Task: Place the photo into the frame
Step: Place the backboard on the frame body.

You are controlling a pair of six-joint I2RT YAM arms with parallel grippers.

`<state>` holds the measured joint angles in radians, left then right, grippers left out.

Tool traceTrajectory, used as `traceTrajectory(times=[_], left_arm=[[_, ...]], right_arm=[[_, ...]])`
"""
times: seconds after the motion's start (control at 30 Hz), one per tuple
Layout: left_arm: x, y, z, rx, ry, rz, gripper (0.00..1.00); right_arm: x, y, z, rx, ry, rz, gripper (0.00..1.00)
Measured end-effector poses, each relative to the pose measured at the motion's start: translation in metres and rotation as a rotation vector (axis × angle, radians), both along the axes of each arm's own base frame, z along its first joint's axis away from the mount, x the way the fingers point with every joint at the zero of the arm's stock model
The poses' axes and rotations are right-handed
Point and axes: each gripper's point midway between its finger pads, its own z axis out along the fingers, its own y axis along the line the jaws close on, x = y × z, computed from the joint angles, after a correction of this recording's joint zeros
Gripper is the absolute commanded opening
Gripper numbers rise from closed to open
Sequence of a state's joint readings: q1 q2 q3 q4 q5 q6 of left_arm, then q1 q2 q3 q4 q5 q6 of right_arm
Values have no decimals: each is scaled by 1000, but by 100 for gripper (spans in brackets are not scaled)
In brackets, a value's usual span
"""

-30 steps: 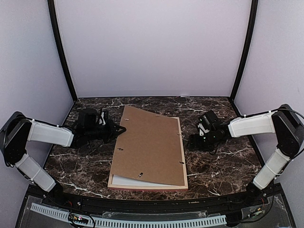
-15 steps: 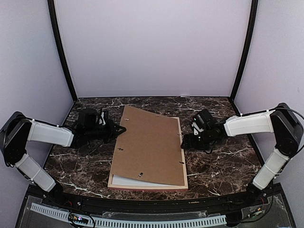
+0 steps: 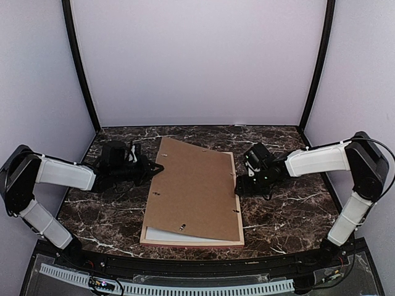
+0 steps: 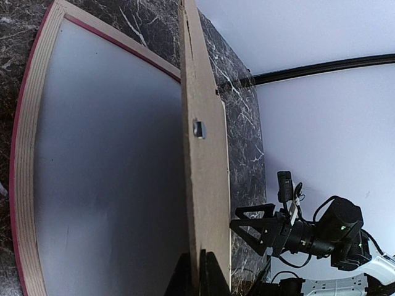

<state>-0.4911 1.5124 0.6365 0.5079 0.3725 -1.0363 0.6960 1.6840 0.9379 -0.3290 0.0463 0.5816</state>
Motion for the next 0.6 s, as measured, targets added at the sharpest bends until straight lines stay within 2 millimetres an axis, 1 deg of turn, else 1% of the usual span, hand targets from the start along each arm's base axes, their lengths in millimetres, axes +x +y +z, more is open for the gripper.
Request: traceTrajectory(times=[0.33,0.6], left_arm=[[0,0,-1,1,1,1,0],[0,0,-1,0,0,1,0]], right_arm=[[0,-3,-1,-14,1,-8,74],[0,-2,-2,-14,4,-6,74]])
